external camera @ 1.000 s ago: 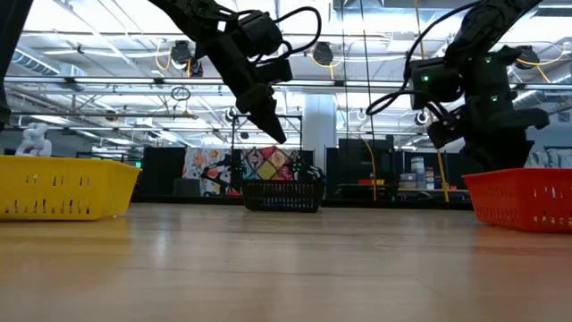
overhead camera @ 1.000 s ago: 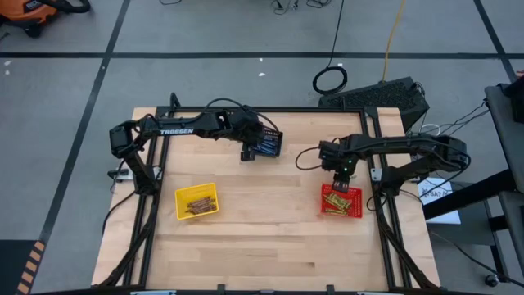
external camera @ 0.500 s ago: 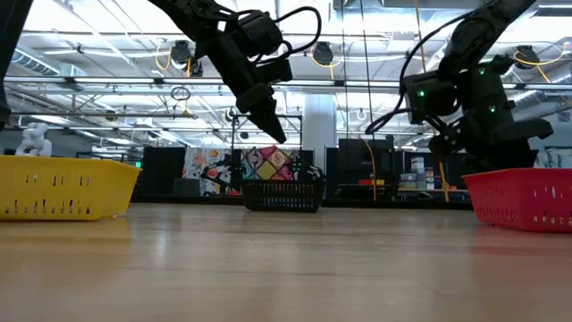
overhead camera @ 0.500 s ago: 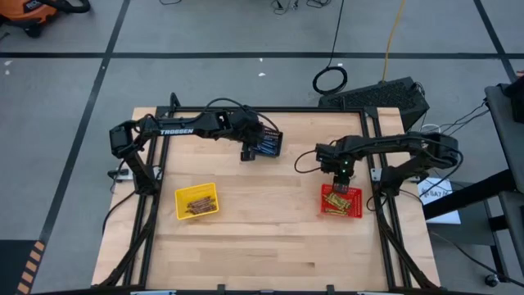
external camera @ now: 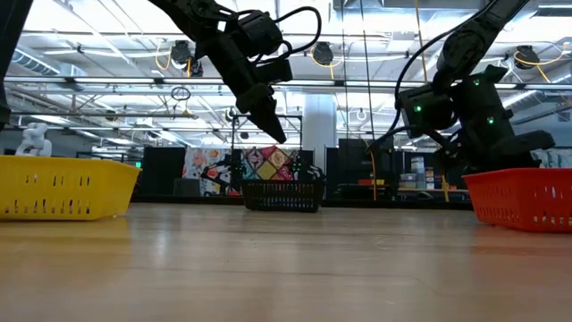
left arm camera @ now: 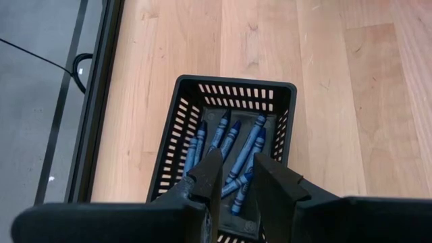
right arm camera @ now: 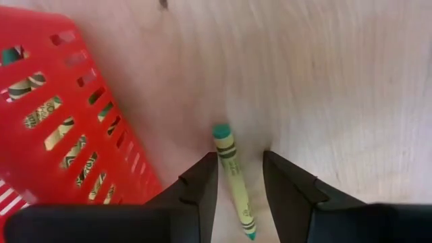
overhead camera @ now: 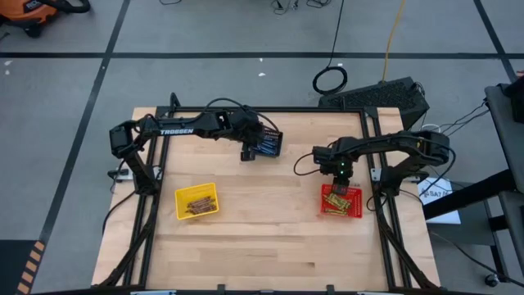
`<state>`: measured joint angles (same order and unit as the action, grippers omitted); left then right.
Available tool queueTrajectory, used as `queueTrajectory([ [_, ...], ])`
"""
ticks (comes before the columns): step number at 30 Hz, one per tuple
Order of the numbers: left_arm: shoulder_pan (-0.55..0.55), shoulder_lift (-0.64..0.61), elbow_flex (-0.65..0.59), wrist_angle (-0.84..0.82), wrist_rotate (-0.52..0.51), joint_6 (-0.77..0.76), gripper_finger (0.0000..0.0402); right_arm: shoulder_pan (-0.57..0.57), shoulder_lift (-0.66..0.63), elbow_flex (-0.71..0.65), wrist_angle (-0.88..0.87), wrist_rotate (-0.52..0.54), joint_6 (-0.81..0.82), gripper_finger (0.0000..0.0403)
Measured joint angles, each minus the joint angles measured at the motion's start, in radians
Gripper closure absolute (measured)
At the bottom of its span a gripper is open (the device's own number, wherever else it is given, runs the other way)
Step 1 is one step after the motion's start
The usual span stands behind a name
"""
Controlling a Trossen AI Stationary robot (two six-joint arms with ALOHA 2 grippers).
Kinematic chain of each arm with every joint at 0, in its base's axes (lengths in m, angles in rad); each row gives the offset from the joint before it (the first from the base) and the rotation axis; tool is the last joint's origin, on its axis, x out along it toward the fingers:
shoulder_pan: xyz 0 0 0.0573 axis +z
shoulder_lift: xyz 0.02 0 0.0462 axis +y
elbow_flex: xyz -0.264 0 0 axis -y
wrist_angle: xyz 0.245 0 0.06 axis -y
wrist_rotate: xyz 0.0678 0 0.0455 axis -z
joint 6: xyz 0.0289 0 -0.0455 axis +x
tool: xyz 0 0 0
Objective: Sort crayons
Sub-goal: Put the green crayon into the red bin
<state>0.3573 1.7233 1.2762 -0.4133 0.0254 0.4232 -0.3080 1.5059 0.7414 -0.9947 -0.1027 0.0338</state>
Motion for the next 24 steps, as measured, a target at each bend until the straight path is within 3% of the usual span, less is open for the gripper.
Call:
queueTrajectory([
  [6,0.0,0.0,0.0,0.0,0.0,0.001,0.0318,0.0,0.0,0.0,0.02,0.022,0.015,0.0307],
  [15,0.0,0.0,0.0,0.0,0.0,0.002,0.0318,0.0,0.0,0.001,0.026,0.024,0.013,0.0395],
  [24,0.0,0.0,0.0,0.0,0.0,0.002,0.0318,0.0,0.0,0.001,0.025,0.023,0.017,0.04],
])
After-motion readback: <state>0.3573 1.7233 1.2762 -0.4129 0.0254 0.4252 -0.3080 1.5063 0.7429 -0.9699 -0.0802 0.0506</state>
